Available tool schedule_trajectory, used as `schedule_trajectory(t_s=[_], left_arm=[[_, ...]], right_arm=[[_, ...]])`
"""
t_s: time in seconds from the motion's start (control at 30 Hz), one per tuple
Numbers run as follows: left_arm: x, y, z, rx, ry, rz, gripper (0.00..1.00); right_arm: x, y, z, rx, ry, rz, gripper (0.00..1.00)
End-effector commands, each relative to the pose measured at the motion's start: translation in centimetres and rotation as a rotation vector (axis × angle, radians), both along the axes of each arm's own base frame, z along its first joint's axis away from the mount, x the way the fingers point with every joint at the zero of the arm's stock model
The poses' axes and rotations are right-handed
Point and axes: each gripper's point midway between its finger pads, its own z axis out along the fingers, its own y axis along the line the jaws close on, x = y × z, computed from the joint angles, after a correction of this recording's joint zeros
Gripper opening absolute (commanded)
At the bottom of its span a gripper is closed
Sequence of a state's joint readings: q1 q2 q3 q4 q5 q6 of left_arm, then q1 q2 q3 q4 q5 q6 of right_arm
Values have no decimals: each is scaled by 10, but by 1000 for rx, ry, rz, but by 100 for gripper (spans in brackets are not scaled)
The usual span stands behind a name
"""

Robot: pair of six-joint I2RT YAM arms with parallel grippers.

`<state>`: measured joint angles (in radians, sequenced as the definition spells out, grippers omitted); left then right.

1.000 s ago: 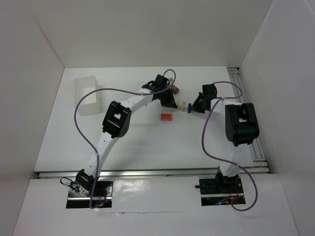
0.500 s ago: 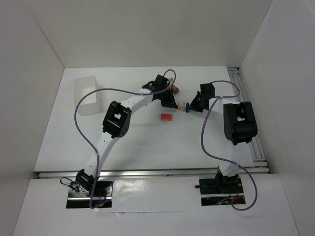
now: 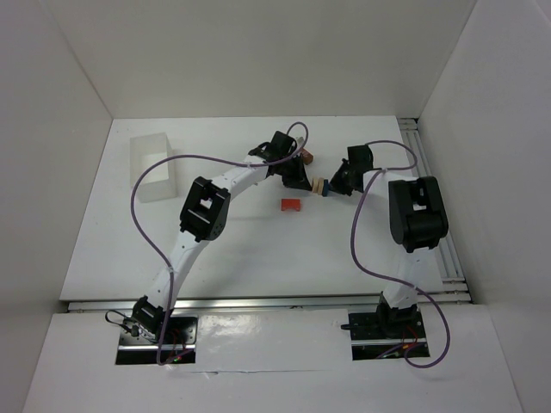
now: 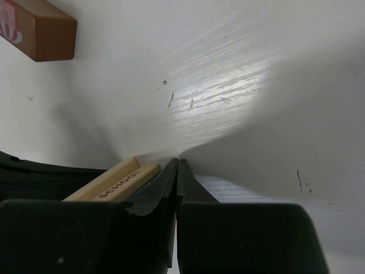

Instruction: Build the wood block tower

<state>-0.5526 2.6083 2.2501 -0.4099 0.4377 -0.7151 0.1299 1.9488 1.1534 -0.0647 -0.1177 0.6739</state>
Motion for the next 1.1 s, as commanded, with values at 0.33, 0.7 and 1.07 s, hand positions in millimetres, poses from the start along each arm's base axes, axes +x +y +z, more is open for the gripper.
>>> schedule_trajectory(t_s=[0.33, 0.7, 1.07], left_arm=[[-9, -4, -17, -1, 30, -31, 0], [-13, 5, -13, 32, 19, -13, 0], [-10, 17, 1, 93, -25, 5, 0]], right_arm=[[-2, 5, -21, -28, 49, -9, 4], [-1, -8, -10, -84, 40, -55, 11], [-4, -20, 6, -121, 24, -75, 17]])
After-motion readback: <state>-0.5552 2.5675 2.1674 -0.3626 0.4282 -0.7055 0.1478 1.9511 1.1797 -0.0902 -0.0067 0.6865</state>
